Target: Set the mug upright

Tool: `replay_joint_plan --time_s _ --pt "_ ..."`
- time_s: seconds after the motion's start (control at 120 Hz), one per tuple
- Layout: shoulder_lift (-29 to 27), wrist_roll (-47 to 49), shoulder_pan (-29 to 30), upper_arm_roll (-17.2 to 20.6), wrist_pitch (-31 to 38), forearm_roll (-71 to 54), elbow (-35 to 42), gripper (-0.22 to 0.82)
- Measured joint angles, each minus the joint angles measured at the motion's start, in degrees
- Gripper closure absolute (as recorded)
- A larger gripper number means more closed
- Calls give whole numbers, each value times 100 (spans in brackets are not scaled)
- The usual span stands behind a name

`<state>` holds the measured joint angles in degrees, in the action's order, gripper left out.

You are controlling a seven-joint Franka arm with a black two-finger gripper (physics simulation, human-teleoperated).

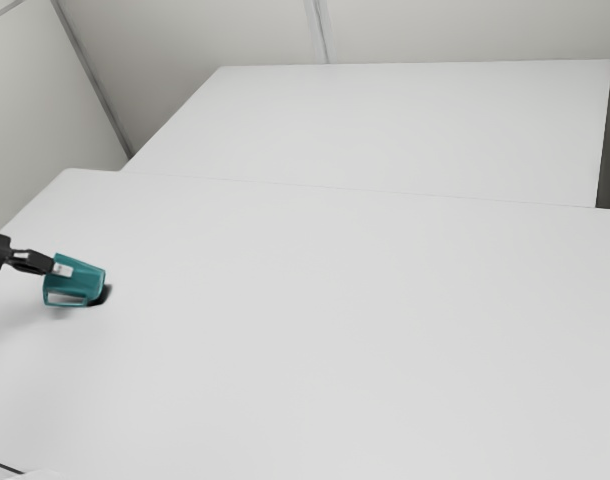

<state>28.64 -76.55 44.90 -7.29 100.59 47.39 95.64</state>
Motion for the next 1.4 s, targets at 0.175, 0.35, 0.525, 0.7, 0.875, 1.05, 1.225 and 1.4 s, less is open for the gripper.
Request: replay_joint_plan --time_s 0.175,0.35,0.525,0.7,0.875,1.05,1.225,1.4 --pt "-128 -2 -206 93 69 -98 17 75" --pt "-544 4 -547 86 119 -322 196 77" --pt "-1121 258 -1621 -273 153 -1140 287 77" --pt "-1770 662 -3128 -1185 376 -1734 762 77" --pt "-2484 1234 -3905 -1309 633 -2547 1202 78" --pt "-2950 1855 -4200 -1244 875 -3174 1642 78" --pt "-3256 2570 -4314 -948 1031 -3813 1925 78" --pt "-3594 3289 -4520 -633 1228 -4280 2357 78"
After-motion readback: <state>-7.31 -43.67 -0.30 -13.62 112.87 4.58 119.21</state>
